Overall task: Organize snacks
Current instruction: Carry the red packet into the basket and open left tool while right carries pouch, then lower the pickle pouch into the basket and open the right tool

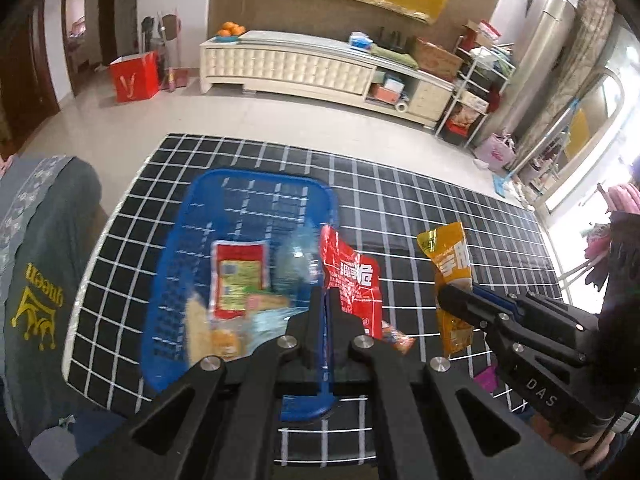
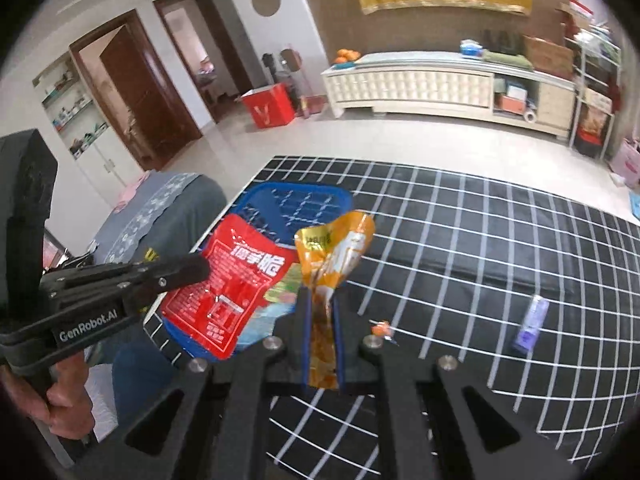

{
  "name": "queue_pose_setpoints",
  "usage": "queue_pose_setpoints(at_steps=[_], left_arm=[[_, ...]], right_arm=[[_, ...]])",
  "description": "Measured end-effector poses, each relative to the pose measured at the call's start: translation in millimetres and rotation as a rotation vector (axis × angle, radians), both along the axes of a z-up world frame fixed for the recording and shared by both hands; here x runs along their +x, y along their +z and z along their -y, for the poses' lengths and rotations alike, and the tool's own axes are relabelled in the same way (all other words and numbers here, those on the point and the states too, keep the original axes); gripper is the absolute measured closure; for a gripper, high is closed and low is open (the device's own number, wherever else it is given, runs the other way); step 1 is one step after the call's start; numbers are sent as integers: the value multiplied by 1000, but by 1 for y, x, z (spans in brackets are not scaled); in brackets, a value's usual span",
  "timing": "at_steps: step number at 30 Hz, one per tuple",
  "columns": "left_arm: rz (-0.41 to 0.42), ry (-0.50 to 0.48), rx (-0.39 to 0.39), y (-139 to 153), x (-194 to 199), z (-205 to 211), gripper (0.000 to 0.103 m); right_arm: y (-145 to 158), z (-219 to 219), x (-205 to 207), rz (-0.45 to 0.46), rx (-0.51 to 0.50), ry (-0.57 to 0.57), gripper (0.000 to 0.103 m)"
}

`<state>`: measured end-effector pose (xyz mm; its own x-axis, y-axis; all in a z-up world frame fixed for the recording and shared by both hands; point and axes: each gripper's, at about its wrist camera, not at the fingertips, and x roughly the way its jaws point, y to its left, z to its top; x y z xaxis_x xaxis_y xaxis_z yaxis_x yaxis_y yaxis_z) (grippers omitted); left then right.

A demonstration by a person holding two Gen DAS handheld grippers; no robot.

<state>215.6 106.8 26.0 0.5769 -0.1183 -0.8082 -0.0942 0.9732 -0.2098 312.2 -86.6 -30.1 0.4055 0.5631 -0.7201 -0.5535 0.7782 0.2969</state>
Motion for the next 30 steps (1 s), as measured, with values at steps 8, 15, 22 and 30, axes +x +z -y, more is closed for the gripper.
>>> queue_pose_setpoints(at_steps=[8, 15, 22, 30], left_arm=[[-55, 19, 19, -25, 6, -32, 103], [-114, 25, 7, -52, 34, -51, 103], [-108, 15, 70, -72, 70, -57, 102], [-82, -2, 156, -75, 70, -56, 34]], right_arm=[[-18, -46, 6, -56, -10, 50, 90], [-35, -69, 12, -95, -40, 62, 90], [-43, -72, 21, -107, -68, 41, 90], [-40, -74, 18, -99, -84, 41, 90]])
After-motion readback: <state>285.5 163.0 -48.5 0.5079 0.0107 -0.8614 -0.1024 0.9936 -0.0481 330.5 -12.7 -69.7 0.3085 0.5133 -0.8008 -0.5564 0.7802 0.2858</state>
